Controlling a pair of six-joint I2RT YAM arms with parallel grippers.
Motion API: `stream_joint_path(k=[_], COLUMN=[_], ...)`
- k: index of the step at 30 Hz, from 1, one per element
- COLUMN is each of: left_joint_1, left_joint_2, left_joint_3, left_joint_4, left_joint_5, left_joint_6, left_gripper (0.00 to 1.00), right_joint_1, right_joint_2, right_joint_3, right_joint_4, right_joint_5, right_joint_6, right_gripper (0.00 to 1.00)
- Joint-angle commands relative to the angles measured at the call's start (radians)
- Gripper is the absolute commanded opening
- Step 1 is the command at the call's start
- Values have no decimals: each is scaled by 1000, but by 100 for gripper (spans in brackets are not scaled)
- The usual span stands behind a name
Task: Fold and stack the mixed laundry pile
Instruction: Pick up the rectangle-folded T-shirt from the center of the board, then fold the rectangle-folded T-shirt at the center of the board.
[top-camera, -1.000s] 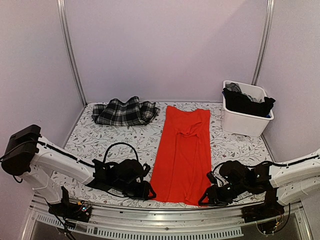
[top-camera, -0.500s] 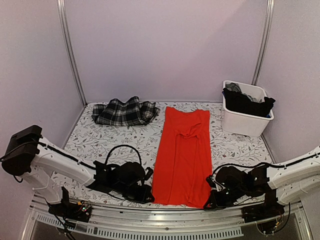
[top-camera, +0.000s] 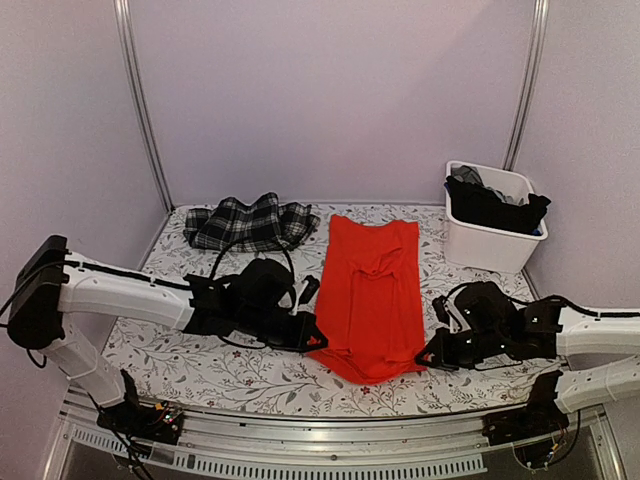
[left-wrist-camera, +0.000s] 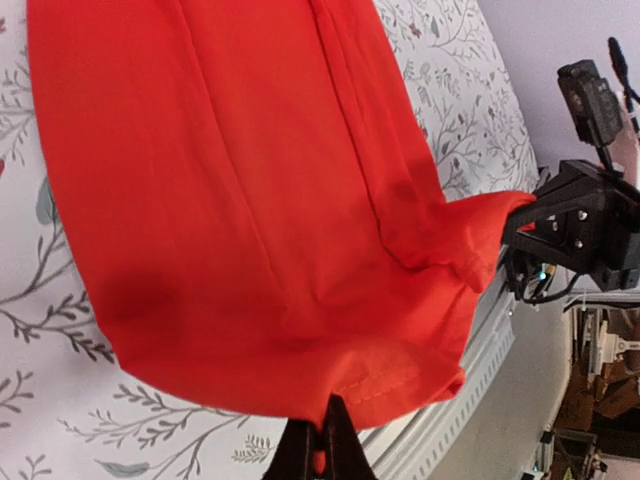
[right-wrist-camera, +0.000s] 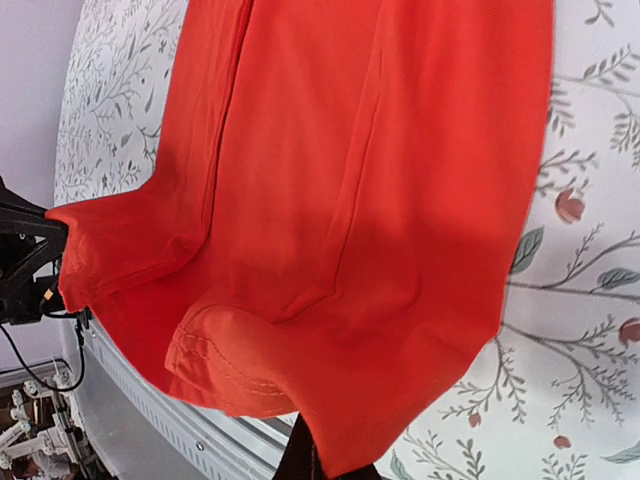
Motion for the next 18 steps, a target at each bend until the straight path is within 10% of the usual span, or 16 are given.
stream_joint_path(k=[1,18], left_joint_1=[78,355], left_joint_2=[94,463], left_joint_3=[124,541], left_joint_4=[-32,-27], left_joint_5=[27,61], left_joint_6=[137,317], left_gripper=[0,0], right_joint_1=[-145,-564], right_joint_2=[59,554], right_joint_3=[64,403], right_joint_4=[4,206], right_joint_5=[-16,-136], right_joint_6=[-213,-627], right_gripper=[0,0])
